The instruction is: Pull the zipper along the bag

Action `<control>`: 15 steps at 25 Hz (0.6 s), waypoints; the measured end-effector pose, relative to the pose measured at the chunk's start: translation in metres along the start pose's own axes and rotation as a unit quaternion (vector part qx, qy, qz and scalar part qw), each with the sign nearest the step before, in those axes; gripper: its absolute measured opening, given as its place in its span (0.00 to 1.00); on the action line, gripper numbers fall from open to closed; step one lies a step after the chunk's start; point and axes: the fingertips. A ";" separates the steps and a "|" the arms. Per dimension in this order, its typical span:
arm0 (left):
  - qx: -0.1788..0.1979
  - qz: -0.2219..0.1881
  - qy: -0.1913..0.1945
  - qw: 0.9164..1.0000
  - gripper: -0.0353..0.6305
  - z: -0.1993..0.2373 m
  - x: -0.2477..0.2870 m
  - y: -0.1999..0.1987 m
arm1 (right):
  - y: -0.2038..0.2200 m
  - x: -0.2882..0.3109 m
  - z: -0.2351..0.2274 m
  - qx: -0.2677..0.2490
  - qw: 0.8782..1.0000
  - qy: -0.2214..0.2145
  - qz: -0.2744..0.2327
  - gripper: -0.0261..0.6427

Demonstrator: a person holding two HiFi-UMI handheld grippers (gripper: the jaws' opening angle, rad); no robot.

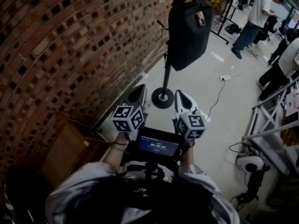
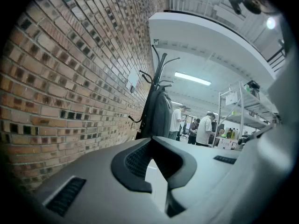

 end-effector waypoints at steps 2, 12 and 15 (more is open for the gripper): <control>-0.005 0.000 -0.002 1.000 0.06 0.003 0.003 0.001 | -0.004 0.004 0.001 0.000 1.000 -0.005 0.003 0.03; -0.006 0.008 0.027 1.000 0.06 0.030 0.049 -0.006 | -0.023 0.054 0.004 -0.024 1.000 0.000 -0.017 0.03; -0.001 0.004 0.044 0.999 0.06 0.046 0.069 -0.012 | -0.037 0.074 0.007 -0.034 0.999 0.004 -0.033 0.03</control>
Point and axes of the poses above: the fingertips, and each gripper's own axes: x forward along the fingers, z to its left, y out of its underside, and after that the axes turned 10 degrees about x, right-handed
